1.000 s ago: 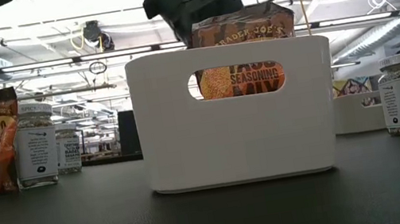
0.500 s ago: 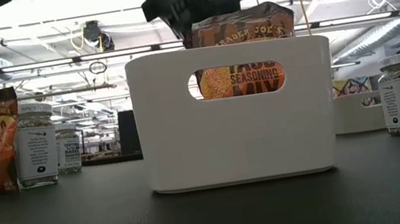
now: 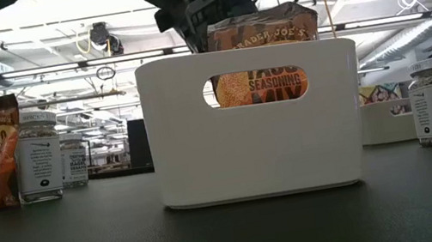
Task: Sort spices by type
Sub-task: Put the orange seasoning pack into the white bin
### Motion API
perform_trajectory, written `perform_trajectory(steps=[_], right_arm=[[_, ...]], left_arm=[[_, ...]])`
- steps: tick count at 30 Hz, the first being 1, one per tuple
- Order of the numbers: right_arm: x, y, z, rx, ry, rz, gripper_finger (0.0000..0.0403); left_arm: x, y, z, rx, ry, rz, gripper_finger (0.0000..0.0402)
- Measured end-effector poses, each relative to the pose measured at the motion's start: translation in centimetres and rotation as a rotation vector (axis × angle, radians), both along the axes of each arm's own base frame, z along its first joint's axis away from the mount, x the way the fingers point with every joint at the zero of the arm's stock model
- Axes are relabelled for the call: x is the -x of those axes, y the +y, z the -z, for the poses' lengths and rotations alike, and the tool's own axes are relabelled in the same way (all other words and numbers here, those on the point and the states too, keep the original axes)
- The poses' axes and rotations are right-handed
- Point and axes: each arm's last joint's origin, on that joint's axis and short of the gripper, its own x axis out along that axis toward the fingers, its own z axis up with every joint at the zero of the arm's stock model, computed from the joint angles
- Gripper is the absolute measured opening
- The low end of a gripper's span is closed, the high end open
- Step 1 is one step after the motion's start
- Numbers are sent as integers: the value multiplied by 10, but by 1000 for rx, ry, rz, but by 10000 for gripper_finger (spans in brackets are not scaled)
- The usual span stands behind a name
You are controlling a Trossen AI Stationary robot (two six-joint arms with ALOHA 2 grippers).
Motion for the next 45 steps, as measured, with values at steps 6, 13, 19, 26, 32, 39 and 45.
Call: perform_trajectory(steps=[6, 13, 19, 26, 32, 39, 45], right_arm=[[2, 4, 0, -15, -11, -6, 164], [2, 4, 0, -28, -22, 0, 164], [2, 4, 0, -29, -23, 0, 164], [2, 5, -1, -31, -25, -1, 164], [4, 5, 0, -16, -8, -7, 164], [10, 11, 0, -29, -14, -21, 164], [15, 16, 0, -54, -28, -28, 164]], left_arm=[[-4, -11, 7, 4, 11, 28, 263], [-9, -21, 14, 3, 7, 51, 258], [-9, -22, 14, -20, 10, 36, 195], [-10, -20, 14, -57, 9, 22, 44], [-8, -25, 9, -10, 14, 25, 6], [5, -45, -37, -9, -76, 10, 3], [12, -90, -46, -67, -64, 42, 2]])
